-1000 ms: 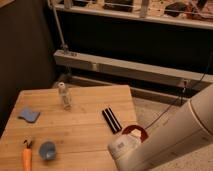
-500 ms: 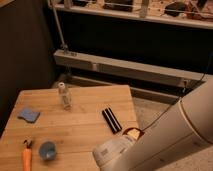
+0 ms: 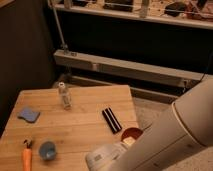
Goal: Push the ceramic bowl across the table
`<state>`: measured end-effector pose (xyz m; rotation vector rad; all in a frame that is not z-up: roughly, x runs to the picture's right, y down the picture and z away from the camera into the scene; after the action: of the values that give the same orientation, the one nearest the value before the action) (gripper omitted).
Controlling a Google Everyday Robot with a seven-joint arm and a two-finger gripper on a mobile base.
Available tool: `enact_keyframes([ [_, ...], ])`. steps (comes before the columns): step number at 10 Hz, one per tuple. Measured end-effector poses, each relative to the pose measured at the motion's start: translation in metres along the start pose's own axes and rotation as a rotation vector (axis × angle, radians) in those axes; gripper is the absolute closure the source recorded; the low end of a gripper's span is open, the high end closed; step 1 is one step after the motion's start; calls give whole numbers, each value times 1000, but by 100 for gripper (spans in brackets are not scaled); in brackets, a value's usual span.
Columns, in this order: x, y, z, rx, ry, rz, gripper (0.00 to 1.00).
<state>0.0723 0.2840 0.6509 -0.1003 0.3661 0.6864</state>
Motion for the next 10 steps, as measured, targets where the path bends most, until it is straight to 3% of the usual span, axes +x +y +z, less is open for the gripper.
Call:
enact_keyframes([
  [2, -3, 10, 7, -57, -28, 34, 35],
  [4, -5, 0, 14, -40, -53, 23, 35],
  [5, -6, -9, 19, -15, -62, 6, 35],
  [10, 3, -28, 64, 23, -43, -16, 35],
])
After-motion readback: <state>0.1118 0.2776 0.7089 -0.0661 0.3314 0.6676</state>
